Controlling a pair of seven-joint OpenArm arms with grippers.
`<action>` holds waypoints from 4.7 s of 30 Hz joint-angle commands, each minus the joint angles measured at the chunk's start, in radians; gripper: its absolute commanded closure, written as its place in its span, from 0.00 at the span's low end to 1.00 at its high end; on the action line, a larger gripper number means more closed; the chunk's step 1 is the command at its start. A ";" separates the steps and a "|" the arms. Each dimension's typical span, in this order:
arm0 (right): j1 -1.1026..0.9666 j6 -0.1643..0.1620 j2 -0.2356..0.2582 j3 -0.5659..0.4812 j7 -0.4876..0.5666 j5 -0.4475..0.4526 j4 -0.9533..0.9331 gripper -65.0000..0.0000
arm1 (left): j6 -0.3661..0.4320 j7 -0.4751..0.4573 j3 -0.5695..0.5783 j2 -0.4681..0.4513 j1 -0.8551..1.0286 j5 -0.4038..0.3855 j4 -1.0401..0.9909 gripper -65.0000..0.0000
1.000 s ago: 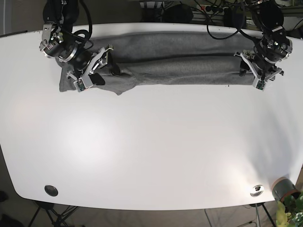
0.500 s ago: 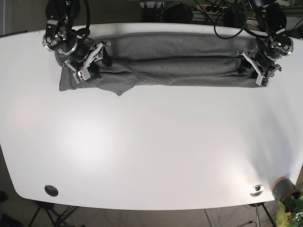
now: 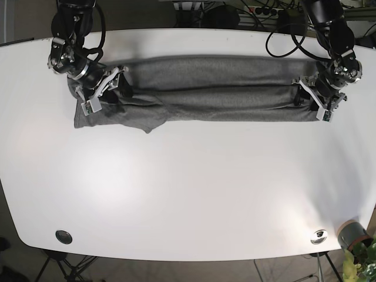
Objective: Fold the T-shirt properly
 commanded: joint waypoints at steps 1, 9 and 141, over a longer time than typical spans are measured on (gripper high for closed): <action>0.048 -0.024 0.033 0.006 -0.025 -0.041 -0.055 0.53 | 0.002 0.043 0.004 -0.004 -0.028 0.034 -0.043 0.50; 0.163 -0.021 0.086 0.006 -0.028 -0.035 -0.150 0.53 | 0.002 0.043 0.005 -0.004 -0.154 0.034 -0.159 0.50; 0.102 -0.025 0.016 0.102 -0.170 -0.038 0.212 0.97 | 0.002 0.043 0.080 -0.020 -0.157 0.034 -0.176 0.50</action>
